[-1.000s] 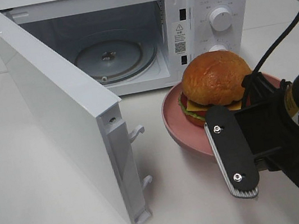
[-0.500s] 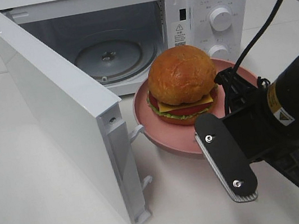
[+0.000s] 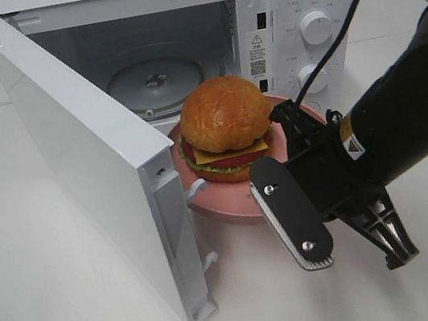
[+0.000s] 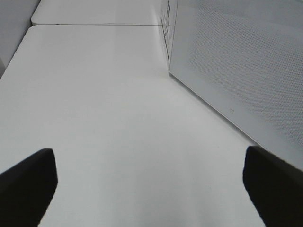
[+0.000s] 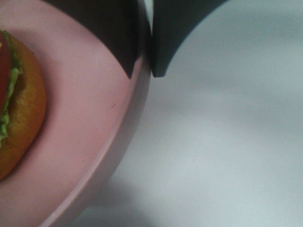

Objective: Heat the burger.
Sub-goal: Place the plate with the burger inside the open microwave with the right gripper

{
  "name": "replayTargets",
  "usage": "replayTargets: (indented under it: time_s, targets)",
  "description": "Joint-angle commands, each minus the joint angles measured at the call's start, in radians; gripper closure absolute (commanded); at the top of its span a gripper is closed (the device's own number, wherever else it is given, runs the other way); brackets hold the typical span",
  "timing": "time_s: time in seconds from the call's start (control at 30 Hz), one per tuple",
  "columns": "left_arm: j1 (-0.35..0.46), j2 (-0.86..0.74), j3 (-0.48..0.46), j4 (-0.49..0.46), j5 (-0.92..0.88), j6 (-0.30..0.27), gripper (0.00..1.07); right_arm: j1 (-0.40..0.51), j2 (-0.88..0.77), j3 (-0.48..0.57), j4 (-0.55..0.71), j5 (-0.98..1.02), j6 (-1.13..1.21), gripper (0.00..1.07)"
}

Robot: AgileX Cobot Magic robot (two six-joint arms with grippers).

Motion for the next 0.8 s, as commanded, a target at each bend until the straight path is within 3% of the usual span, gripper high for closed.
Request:
replayTargets:
  time_s: [0.03, 0.43, 0.8]
  targets:
    - [0.0, -0.016, 0.002, -0.007, -0.008, 0.002, 0.07, -0.007, 0.032, -0.061, 0.012, -0.046, -0.059, 1.07]
    - [0.0, -0.016, 0.002, -0.007, -0.008, 0.002, 0.07, -0.065, 0.125, -0.182, 0.163, -0.041, -0.264, 1.07]
    - [0.0, -0.016, 0.002, -0.007, -0.008, 0.002, 0.07, -0.1, 0.179, -0.258, 0.206, -0.035, -0.34, 1.07]
